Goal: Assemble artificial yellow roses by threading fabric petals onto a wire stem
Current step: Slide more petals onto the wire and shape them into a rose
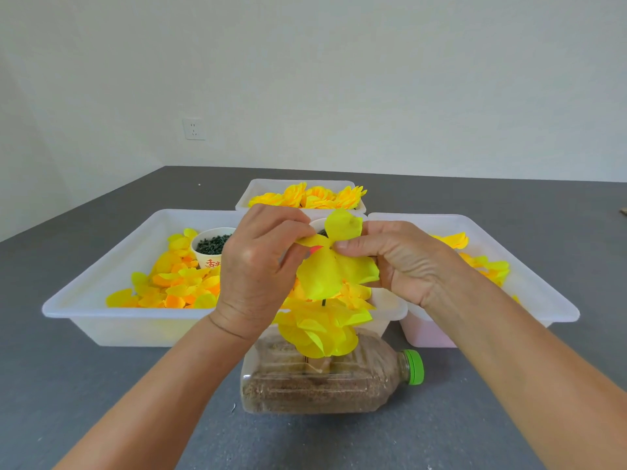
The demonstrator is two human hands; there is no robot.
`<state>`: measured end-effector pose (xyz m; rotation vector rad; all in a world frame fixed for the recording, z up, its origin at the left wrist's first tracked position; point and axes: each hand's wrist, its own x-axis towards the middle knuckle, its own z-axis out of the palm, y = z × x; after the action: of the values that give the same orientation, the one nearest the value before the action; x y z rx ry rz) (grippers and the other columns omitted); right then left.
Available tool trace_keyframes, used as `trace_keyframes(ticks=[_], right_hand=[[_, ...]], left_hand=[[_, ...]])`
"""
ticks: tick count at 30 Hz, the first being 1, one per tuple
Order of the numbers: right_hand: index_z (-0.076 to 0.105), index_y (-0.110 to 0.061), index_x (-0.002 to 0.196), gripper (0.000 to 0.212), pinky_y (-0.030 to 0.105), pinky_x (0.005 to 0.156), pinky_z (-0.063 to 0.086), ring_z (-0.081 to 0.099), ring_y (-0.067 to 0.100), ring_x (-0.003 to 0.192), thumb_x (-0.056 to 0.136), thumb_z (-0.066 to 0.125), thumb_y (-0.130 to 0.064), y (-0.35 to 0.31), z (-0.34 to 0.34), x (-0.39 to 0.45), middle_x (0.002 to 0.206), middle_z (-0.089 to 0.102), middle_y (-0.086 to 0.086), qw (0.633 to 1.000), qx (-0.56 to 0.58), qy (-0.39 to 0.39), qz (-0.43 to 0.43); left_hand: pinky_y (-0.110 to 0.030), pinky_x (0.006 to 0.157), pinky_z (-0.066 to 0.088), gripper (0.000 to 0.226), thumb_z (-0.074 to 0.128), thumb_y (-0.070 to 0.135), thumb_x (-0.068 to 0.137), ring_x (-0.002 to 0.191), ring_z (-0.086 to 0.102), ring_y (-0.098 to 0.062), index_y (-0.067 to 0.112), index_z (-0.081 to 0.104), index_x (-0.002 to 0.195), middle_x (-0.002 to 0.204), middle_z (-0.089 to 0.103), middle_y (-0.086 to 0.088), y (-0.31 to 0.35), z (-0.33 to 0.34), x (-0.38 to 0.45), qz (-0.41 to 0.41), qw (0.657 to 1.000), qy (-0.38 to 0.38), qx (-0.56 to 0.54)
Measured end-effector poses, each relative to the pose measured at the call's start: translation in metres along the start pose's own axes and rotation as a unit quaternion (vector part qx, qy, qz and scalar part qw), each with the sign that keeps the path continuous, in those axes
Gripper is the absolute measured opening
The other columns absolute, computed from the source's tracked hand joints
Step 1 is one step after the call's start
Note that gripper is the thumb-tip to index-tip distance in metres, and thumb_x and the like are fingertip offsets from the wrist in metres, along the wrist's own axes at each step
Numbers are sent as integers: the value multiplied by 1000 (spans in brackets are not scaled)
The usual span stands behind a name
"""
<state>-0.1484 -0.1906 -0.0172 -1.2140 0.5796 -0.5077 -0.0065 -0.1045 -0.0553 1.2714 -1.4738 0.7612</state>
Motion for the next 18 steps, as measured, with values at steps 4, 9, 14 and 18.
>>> trace_keyframes(ticks=[4, 9, 14, 18], right_hand=[[61, 4, 116, 38, 35, 73, 55, 64, 28, 80, 78, 62, 3, 0, -3, 0, 110, 64, 23, 999, -35, 13, 2], [59, 5, 117, 40, 42, 81, 51, 62, 33, 88, 78, 62, 4, 1, -4, 2, 114, 63, 25, 999, -47, 26, 2], [65, -2, 107, 31, 33, 67, 53, 63, 19, 67, 77, 66, 0, -1, -6, 6, 87, 67, 12, 994, -94, 48, -5], [68, -9, 87, 15, 24, 55, 52, 62, 12, 56, 76, 69, -1, -5, -7, 9, 73, 66, 6, 992, -114, 58, -6]], left_hand=[[-28, 73, 46, 9, 70, 7, 78, 79, 58, -25, -2, 71, 75, 84, 69, -12, -1, -2, -4, -1, 1000, -1, 1], [-34, 71, 49, 12, 70, 10, 80, 78, 61, -28, -2, 72, 77, 84, 69, -12, -4, -3, -7, 7, 1000, -4, 4], [-30, 73, 48, 11, 73, 11, 78, 80, 58, -23, 0, 72, 76, 84, 69, -10, -4, -5, -7, 12, 1000, -8, 6], [-25, 76, 46, 9, 76, 9, 75, 82, 57, -21, 1, 71, 75, 85, 69, -9, -2, -7, -7, 32, 999, -17, 6]])
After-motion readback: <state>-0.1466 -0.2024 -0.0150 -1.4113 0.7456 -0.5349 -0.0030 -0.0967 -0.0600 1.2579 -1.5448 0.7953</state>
